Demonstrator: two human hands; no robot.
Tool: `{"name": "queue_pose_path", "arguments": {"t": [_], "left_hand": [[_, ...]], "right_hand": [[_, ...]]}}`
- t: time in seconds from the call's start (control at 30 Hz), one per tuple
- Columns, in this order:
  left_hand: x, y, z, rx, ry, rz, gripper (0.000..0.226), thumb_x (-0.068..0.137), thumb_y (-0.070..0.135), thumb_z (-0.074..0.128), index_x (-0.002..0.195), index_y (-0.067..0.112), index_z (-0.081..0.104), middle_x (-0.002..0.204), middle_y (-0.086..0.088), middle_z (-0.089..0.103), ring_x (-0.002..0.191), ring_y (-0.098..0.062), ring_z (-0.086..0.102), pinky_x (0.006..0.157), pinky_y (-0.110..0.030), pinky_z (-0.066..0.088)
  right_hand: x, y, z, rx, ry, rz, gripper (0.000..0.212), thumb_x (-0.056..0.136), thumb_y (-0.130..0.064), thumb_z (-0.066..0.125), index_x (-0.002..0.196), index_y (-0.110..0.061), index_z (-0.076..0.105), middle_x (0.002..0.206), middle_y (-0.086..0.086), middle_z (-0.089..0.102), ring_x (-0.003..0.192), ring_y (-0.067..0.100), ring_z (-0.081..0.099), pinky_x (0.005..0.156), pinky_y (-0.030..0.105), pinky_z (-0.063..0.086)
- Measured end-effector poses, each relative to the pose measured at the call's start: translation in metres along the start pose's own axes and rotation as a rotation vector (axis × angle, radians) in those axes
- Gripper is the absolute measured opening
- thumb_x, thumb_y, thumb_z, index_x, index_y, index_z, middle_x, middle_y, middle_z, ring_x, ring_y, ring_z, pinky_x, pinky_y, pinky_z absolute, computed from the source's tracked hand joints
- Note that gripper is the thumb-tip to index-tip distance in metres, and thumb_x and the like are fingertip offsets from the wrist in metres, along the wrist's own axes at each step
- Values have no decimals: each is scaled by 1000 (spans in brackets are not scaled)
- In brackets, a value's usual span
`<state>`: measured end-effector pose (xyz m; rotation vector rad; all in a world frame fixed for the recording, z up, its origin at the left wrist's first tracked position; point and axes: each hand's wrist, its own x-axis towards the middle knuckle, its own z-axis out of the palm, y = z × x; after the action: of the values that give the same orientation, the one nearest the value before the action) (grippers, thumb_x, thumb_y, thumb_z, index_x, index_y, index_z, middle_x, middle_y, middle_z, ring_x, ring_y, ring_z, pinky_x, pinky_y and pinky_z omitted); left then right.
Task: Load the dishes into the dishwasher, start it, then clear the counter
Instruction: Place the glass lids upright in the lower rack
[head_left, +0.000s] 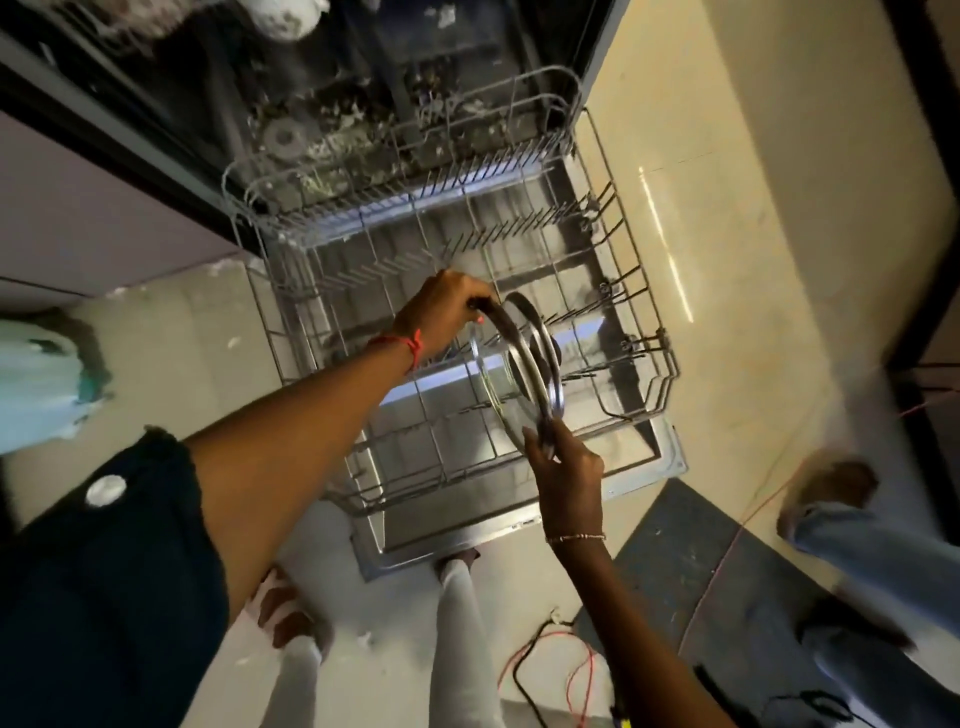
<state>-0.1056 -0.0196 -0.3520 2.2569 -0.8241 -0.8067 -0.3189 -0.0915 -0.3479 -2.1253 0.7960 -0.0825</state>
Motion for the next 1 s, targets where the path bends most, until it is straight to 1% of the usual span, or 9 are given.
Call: {"name": "queue_pose_path", "arguments": {"t": [0.1,0.17,0.27,0.37,0.53,0.6,0.7,0.9,1.0], "left_hand": [[14,-11,6,-14,-16,40,18,79,-7,63,94,0,70,94,-19,69,93,-26,65,89,-40,50],[22,-14,7,-7,-31,67,18,80,-5,63,97,-2,69,97,-19,69,94,-26,65,91,-34,49],[27,-20,10,11,-41,66,20,81,-5,63,100,-3,68,102,-20,67,97,-25,64,89,-24,47],[24,-28,15,-10,-38,59,21,80,-7,63,100,-3,68,102,-20,67,97,-25,64,87,-22,47],[23,-34,19,-35,-15,59,20,80,-7,63,98,-3,68,101,-21,68,97,-25,64,90,-25,48],[25,-36,21,-44,14,52,19,80,-8,62,98,-2,68,100,-20,68,96,-24,64,88,-23,47],[27,-40,24,-49,67,32,20,80,-10,61,97,-2,69,98,-20,68,95,-23,63,84,-18,45],[34,-42,35,-83,97,12,20,82,-8,59,99,-3,67,102,-21,66,101,-25,62,93,-30,47],[34,-41,37,-81,110,28,20,83,-8,58,100,-3,67,104,-21,65,104,-26,61,92,-24,46]], "right_hand": [[4,5,19,4,51,8,28,79,-6,69,103,6,65,85,14,70,75,10,62,74,5,40],[6,5,26,3,71,25,27,80,-8,69,102,6,65,87,14,70,75,15,66,74,11,43],[7,8,32,24,67,9,25,81,-8,68,103,5,64,89,13,70,78,13,64,76,14,47],[8,14,35,9,31,-2,26,82,-10,67,104,6,64,88,14,70,79,19,67,74,23,52],[13,15,36,-3,34,6,23,83,-11,65,101,3,65,86,14,70,77,19,67,72,21,51],[17,14,36,12,24,-6,20,83,-10,65,98,3,65,84,13,70,74,16,64,71,16,46],[24,12,36,39,19,-8,13,84,-8,64,94,2,64,79,12,67,70,12,58,67,11,42],[24,14,36,13,44,-3,20,87,-9,61,102,4,62,85,15,68,75,10,56,71,6,39],[22,14,37,23,68,8,20,88,-11,60,102,3,62,86,13,68,75,8,56,69,6,38]]}}
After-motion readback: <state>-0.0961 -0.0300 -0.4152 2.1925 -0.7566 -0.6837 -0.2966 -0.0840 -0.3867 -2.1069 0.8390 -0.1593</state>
